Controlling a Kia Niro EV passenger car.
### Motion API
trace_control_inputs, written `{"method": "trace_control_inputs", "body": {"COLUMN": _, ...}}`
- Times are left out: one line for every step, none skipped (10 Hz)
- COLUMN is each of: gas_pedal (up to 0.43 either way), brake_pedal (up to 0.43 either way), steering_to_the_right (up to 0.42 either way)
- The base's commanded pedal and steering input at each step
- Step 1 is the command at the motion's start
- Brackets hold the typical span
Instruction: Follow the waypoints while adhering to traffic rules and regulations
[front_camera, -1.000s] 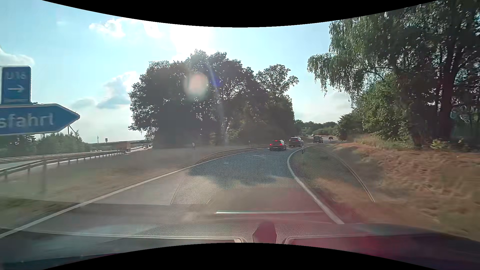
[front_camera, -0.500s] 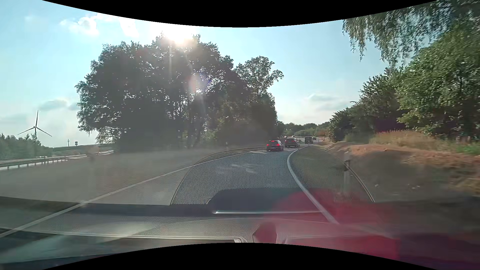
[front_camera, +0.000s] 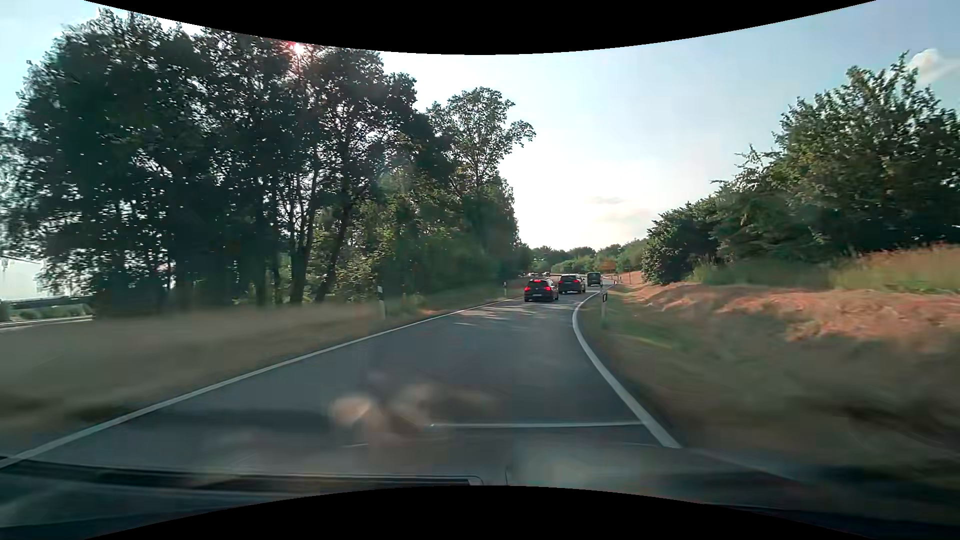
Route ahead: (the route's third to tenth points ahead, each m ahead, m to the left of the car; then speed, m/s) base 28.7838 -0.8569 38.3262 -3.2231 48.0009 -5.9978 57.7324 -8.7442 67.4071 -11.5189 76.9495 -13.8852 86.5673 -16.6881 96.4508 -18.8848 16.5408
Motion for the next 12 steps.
{"method": "trace_control_inputs", "body": {"gas_pedal": 0.118, "brake_pedal": 0.0, "steering_to_the_right": 0.055}}
{"method": "trace_control_inputs", "body": {"gas_pedal": 0.118, "brake_pedal": 0.0, "steering_to_the_right": 0.055}}
{"method": "trace_control_inputs", "body": {"gas_pedal": 0.118, "brake_pedal": 0.0, "steering_to_the_right": 0.055}}
{"method": "trace_control_inputs", "body": {"gas_pedal": 0.118, "brake_pedal": 0.0, "steering_to_the_right": 0.055}}
{"method": "trace_control_inputs", "body": {"gas_pedal": 0.118, "brake_pedal": 0.0, "steering_to_the_right": 0.055}}
{"method": "trace_control_inputs", "body": {"gas_pedal": 0.11, "brake_pedal": 0.0, "steering_to_the_right": 0.055}}
{"method": "trace_control_inputs", "body": {"gas_pedal": 0.098, "brake_pedal": 0.0, "steering_to_the_right": 0.055}}
{"method": "trace_control_inputs", "body": {"gas_pedal": 0.087, "brake_pedal": 0.0, "steering_to_the_right": 0.053}}
{"method": "trace_control_inputs", "body": {"gas_pedal": 0.079, "brake_pedal": 0.0, "steering_to_the_right": 0.05}}
{"method": "trace_control_inputs", "body": {"gas_pedal": 0.059, "brake_pedal": 0.0, "steering_to_the_right": 0.046}}
{"method": "trace_control_inputs", "body": {"gas_pedal": 0.047, "brake_pedal": 0.0, "steering_to_the_right": 0.043}}
{"method": "trace_control_inputs", "body": {"gas_pedal": 0.028, "brake_pedal": 0.0, "steering_to_the_right": 0.042}}
